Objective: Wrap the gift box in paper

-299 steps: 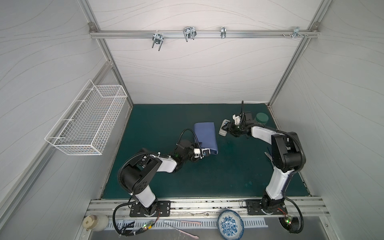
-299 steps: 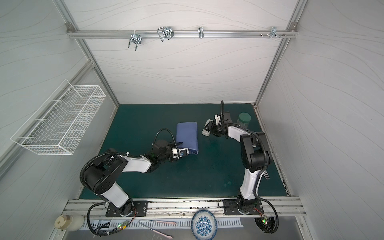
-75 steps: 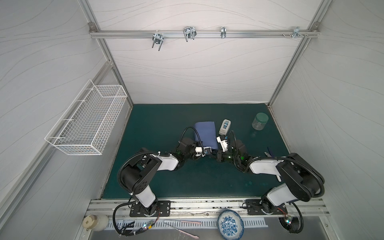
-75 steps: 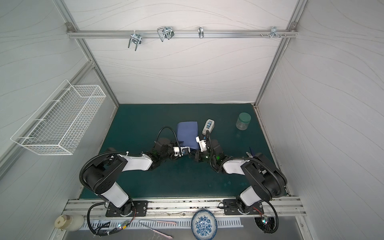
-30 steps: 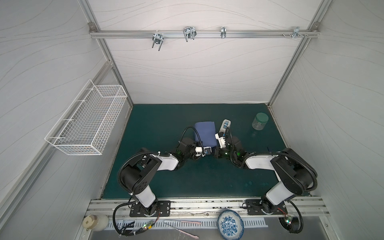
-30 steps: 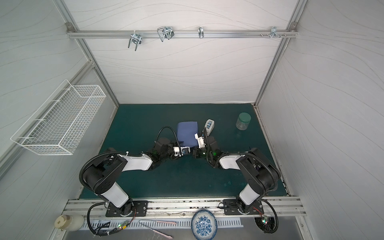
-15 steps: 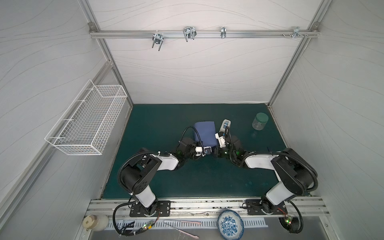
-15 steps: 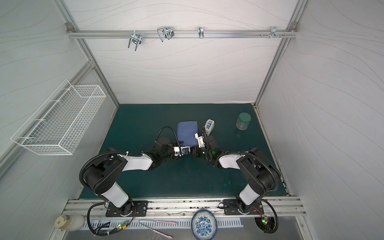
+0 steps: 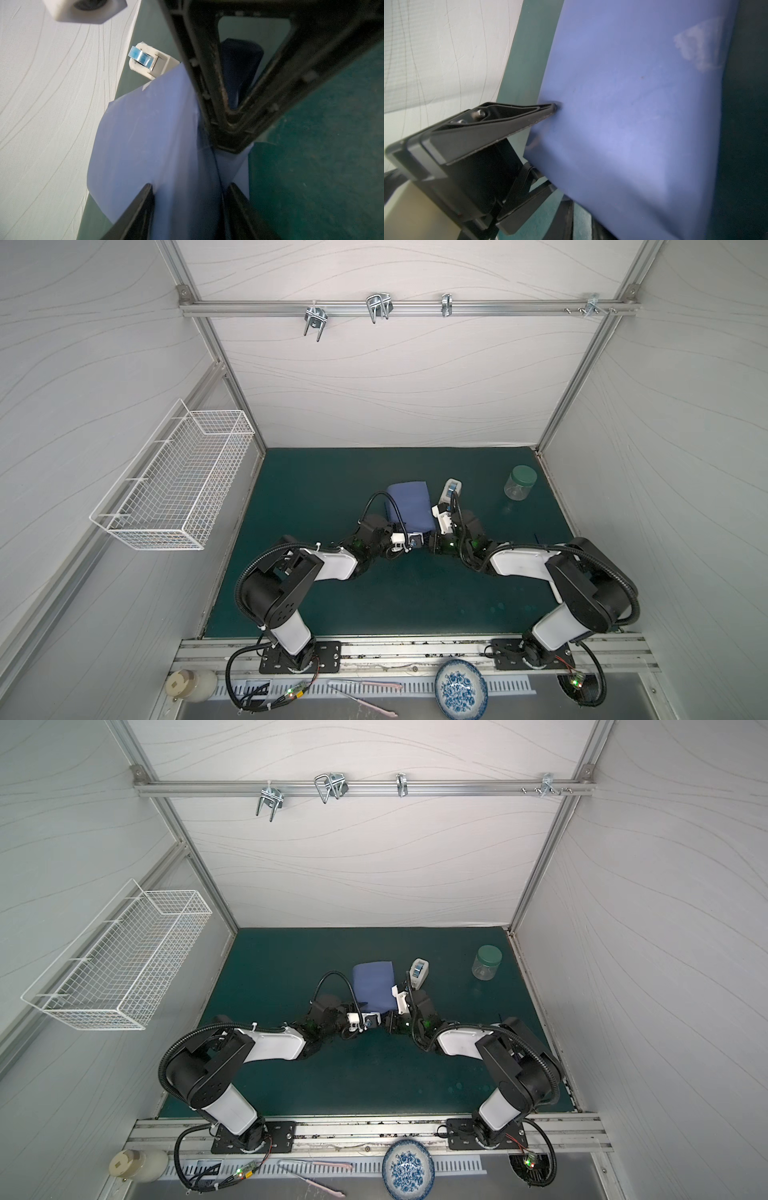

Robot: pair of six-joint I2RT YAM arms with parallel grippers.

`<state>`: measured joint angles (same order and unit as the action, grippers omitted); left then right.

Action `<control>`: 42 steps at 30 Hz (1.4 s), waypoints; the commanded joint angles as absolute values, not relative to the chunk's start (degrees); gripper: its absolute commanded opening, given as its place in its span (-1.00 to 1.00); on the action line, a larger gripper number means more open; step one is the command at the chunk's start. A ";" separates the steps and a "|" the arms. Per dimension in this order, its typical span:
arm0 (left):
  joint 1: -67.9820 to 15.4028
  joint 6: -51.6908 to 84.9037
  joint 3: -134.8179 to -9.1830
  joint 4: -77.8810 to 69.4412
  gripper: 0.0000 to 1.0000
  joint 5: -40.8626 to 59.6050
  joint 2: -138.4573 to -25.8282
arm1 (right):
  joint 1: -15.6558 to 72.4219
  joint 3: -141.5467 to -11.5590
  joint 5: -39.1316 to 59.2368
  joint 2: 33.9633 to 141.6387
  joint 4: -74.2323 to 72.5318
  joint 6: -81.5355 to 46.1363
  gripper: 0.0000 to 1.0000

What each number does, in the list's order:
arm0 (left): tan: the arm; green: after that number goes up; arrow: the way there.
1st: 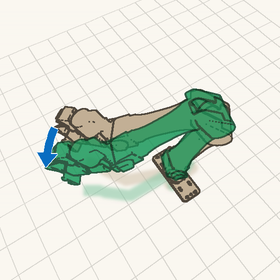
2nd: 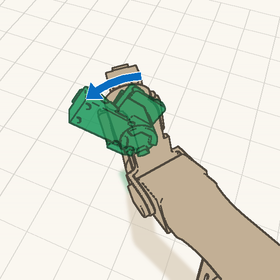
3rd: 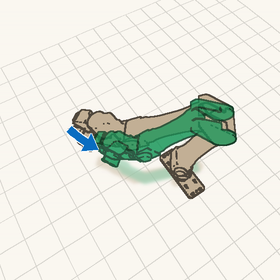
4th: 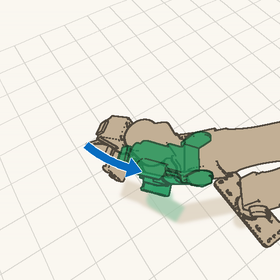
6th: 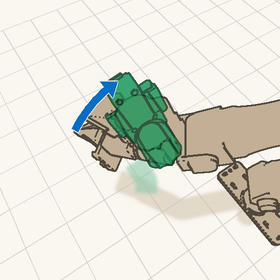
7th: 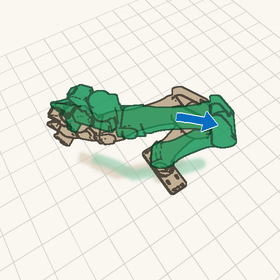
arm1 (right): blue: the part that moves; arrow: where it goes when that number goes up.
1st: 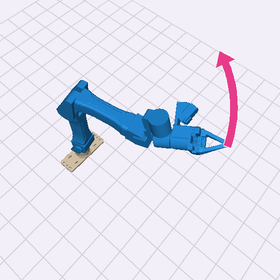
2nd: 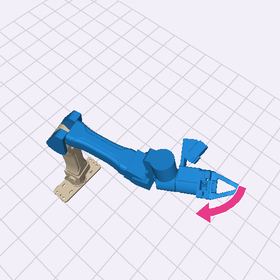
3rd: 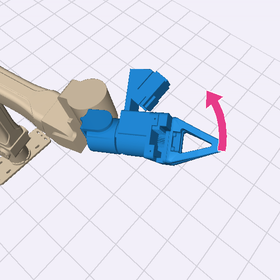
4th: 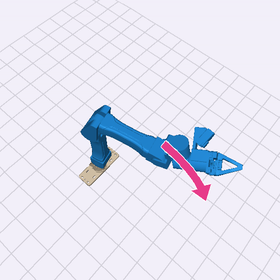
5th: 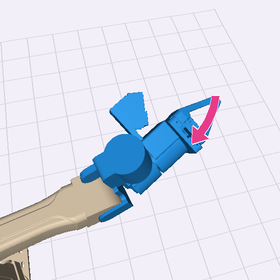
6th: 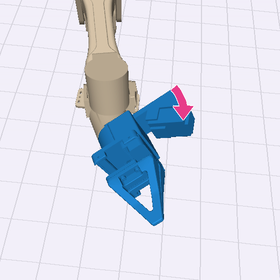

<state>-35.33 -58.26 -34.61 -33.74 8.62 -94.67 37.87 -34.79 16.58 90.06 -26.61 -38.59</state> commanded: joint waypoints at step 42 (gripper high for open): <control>-35.55 -57.57 -35.06 -26.38 0.12 8.70 -96.48 | 38.73 -29.80 15.63 74.86 -20.62 -34.13 -0.73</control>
